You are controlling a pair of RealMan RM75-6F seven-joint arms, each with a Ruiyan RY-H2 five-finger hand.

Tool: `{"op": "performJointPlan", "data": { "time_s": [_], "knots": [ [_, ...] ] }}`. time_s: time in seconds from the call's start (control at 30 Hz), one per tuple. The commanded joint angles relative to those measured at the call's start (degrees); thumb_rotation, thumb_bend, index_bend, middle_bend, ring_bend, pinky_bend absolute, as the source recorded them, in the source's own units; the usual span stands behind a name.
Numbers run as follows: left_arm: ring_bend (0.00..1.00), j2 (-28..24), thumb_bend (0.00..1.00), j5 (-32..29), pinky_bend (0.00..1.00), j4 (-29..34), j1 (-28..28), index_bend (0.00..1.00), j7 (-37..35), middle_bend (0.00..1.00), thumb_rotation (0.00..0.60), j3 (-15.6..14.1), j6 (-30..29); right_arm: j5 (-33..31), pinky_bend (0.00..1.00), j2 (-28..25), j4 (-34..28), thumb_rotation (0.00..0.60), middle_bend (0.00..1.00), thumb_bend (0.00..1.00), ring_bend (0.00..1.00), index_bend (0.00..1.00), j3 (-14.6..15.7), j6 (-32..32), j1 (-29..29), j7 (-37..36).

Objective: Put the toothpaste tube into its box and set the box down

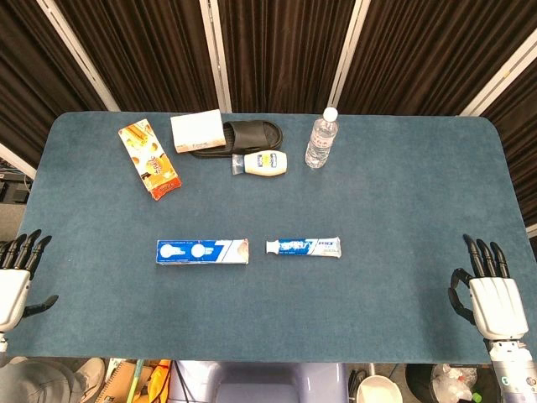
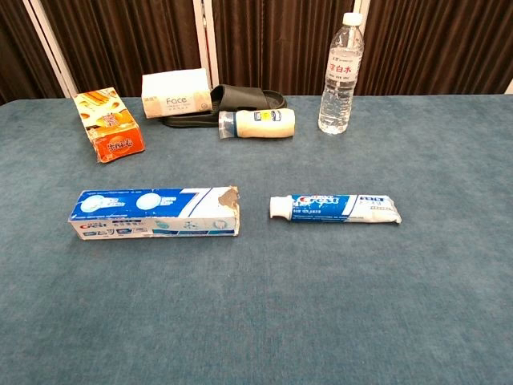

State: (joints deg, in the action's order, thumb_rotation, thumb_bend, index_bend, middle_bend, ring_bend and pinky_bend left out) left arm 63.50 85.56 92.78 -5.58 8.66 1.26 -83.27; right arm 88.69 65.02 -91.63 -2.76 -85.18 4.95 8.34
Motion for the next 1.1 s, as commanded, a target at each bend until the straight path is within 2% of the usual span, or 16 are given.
{"op": "performJointPlan", "data": {
  "time_s": [0.03, 0.93, 1.1],
  "knots": [
    [0.02, -0.1, 0.12, 0.0, 0.08, 0.2, -0.1, 0.02, 0.2, 0.00, 0.600, -0.1, 0.1, -0.5, 0.00, -0.3, -0.5, 0.600, 0.00, 0.44, 0.00, 0.00, 0.2, 0.6, 0.0, 0.0],
    [0.02, 1.5, 0.12, 0.6, 0.08, 0.2, -0.9, 0.03, 2.1, 0.00, 0.600, 0.3, 0.0, -0.3, 0.00, -0.4, -1.4, 0.600, 0.00, 0.44, 0.00, 0.00, 1.0, 1.5, 0.0, -0.8],
    [0.02, 3.1, 0.12, -0.5, 0.08, 1.6, -3.0, 0.03, 4.6, 0.00, 0.600, 1.2, 3.1, -1.4, 0.00, -0.4, -1.9, 0.600, 0.00, 0.44, 0.00, 0.00, 0.6, 2.0, 0.1, -1.6]
  ]
}}
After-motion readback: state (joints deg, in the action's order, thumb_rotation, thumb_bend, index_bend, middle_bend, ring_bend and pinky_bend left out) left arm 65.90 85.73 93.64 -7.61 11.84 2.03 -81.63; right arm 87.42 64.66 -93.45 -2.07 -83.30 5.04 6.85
